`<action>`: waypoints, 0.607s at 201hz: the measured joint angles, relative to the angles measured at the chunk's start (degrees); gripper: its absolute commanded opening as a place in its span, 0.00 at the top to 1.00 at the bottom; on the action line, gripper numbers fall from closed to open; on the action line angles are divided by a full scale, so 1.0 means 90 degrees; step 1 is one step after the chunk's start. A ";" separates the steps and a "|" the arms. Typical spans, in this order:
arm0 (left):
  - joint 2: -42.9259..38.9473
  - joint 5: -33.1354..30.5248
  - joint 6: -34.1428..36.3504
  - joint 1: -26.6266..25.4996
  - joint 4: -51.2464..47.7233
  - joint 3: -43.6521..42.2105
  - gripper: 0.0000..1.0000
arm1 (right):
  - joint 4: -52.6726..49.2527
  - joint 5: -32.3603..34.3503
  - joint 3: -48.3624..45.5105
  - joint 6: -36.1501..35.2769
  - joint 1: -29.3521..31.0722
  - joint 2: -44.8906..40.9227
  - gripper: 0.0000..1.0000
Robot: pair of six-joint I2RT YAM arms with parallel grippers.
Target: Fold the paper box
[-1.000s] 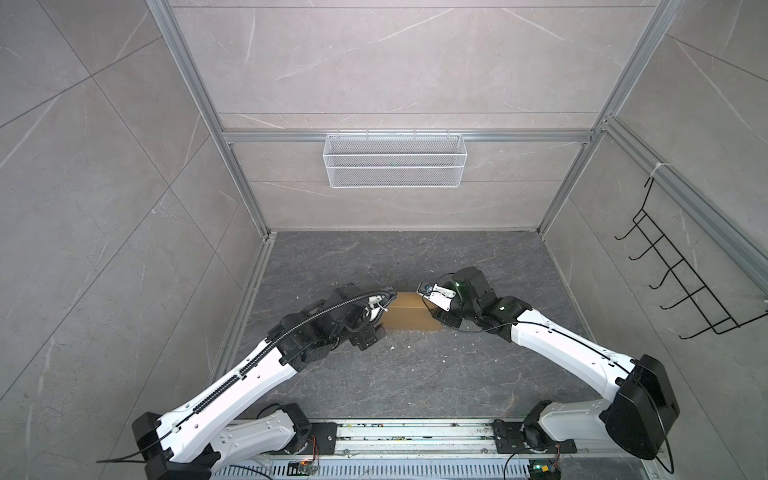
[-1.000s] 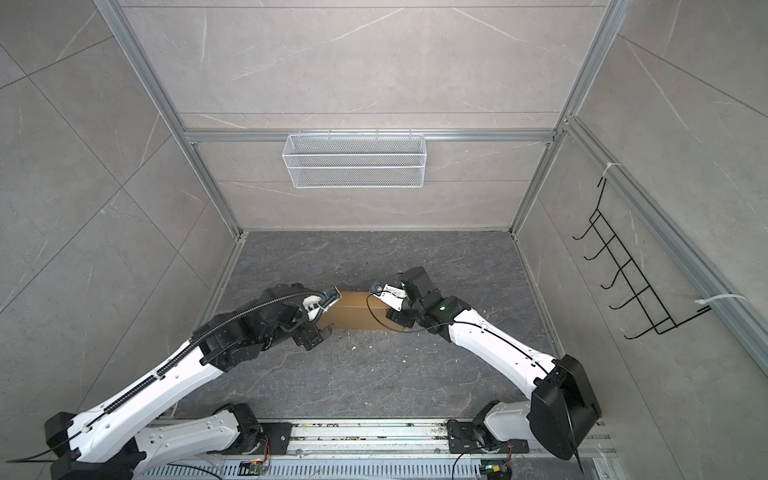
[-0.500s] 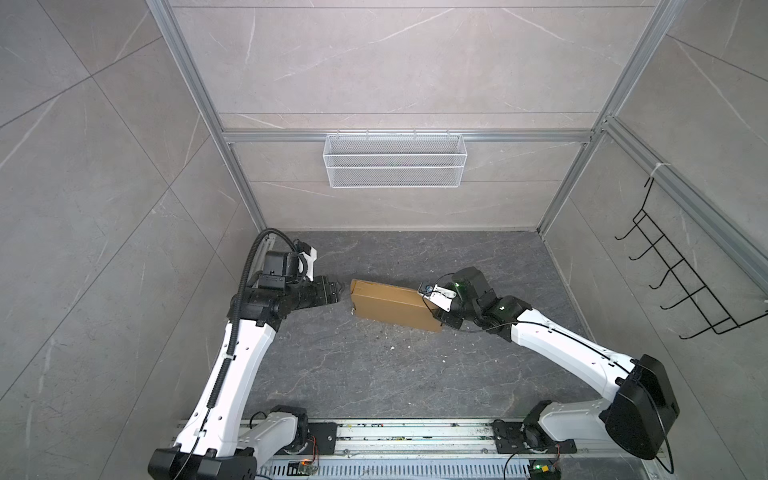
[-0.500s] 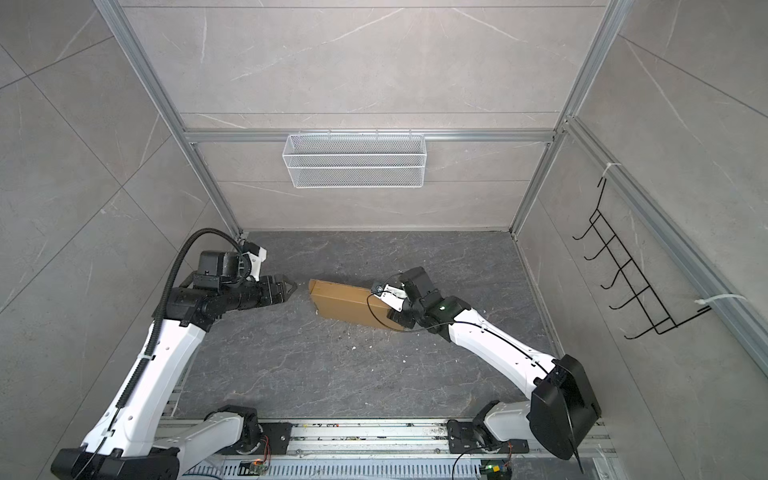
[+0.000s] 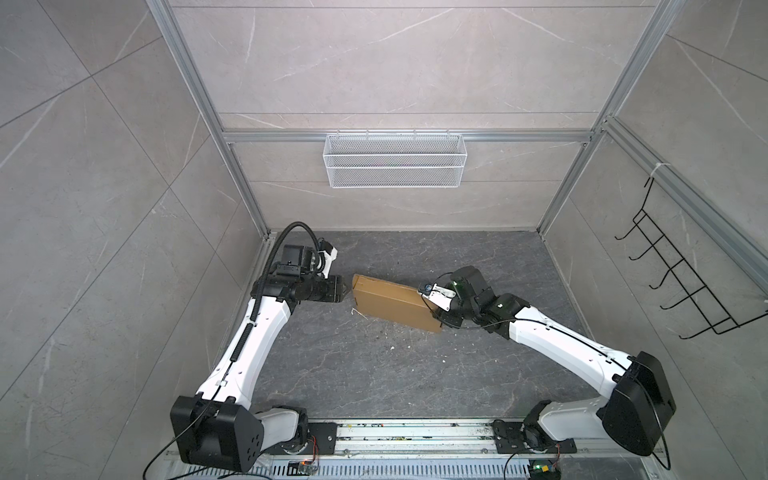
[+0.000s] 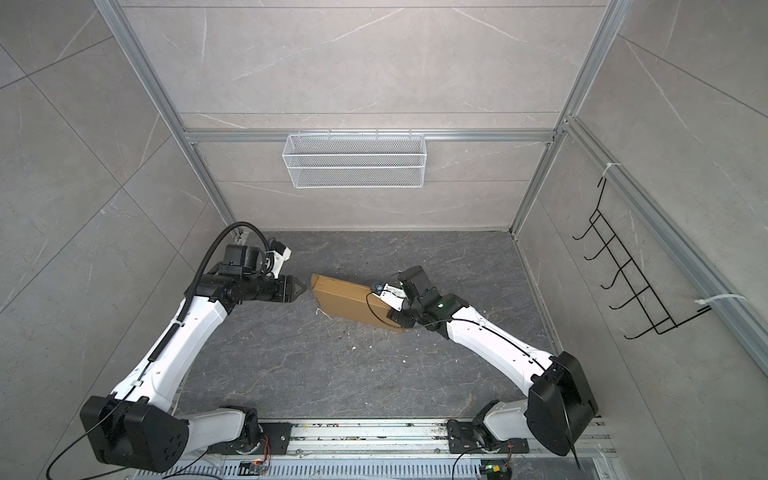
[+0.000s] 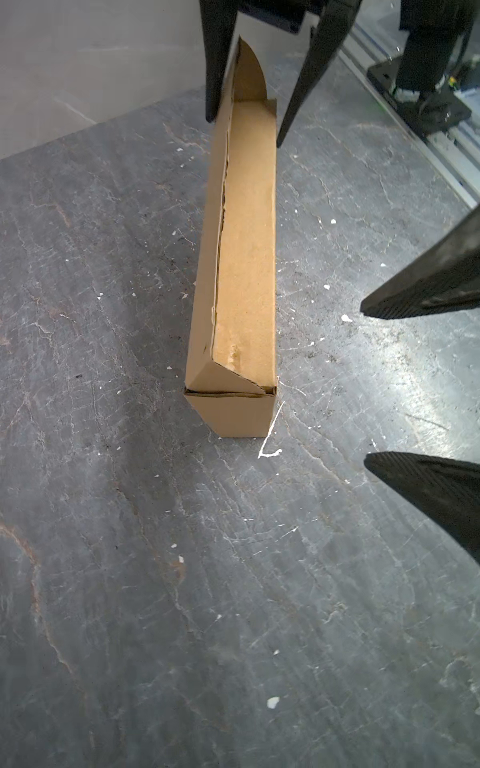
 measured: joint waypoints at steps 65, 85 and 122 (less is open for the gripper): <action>0.1219 -0.0163 0.0765 -0.0238 -0.0015 0.0716 0.63 | -0.0112 0.0000 0.0168 0.0000 0.0000 0.0172 0.37; 0.1307 -0.0209 0.0818 -0.0238 -0.0010 0.0828 0.66 | -0.0129 0.0000 0.0177 0.0000 0.0000 0.0187 0.37; 0.1515 -0.0311 0.0855 -0.0238 0.0002 0.1035 0.70 | -0.0141 0.0002 0.0189 0.0000 0.0000 0.0199 0.37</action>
